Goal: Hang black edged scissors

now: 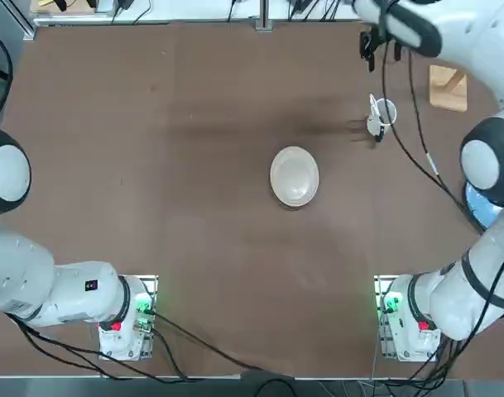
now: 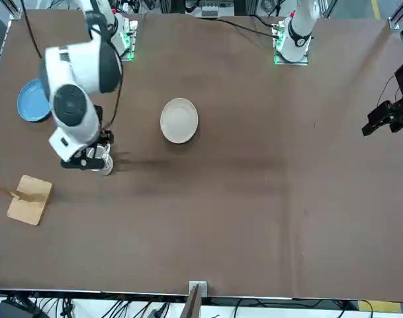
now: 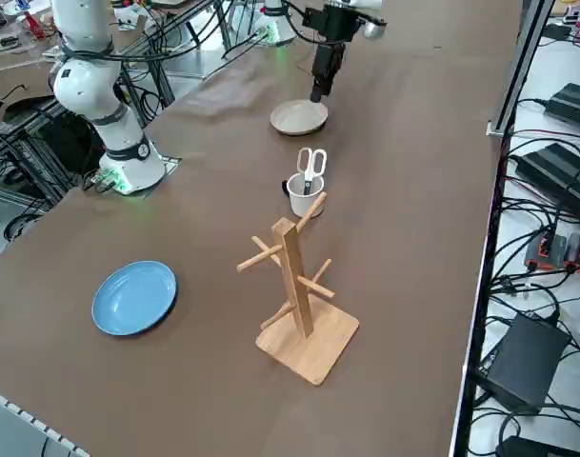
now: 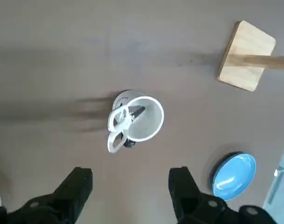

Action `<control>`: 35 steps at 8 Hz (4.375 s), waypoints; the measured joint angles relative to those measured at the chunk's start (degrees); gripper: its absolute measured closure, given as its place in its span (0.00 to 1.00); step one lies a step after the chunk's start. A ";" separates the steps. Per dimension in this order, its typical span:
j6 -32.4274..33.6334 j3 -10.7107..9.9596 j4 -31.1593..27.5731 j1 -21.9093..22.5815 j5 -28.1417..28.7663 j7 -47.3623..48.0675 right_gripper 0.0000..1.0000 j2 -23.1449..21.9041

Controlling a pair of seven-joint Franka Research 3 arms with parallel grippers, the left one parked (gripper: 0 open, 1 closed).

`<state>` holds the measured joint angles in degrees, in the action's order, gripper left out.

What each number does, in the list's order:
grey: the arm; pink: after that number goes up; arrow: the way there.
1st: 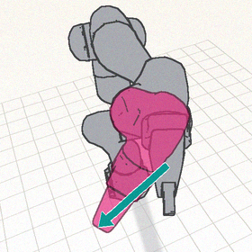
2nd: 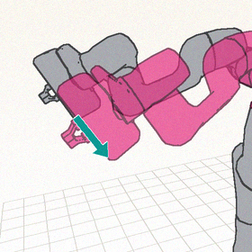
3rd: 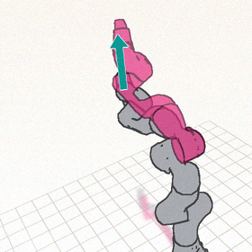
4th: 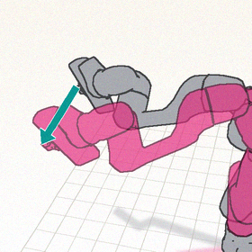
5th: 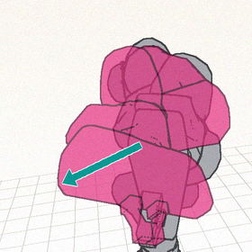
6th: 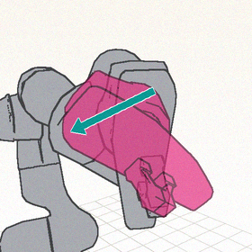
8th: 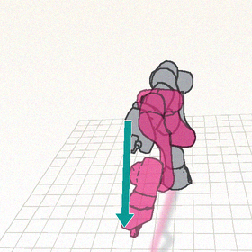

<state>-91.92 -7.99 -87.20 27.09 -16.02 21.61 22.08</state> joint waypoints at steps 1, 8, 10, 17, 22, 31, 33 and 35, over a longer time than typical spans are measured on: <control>-1.17 0.00 -0.01 0.66 -0.45 3.73 0.00 1.90; -9.27 -0.32 -6.83 0.80 -0.74 16.03 0.00 6.05; -9.98 -0.49 -8.58 0.80 -1.07 16.15 0.00 5.96; -11.33 -0.91 -13.46 0.75 -2.74 16.43 0.18 4.89; -13.39 -1.11 -14.69 0.60 -4.31 16.51 0.36 4.89; -13.94 -1.19 -14.56 -0.01 -4.43 16.65 0.86 4.31; -13.94 -1.19 -14.51 -0.01 -4.43 16.65 0.86 4.16; -13.93 -1.19 -14.04 -0.01 -4.44 16.65 0.86 3.90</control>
<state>-105.84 -9.19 -101.24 27.08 -20.46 38.25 25.98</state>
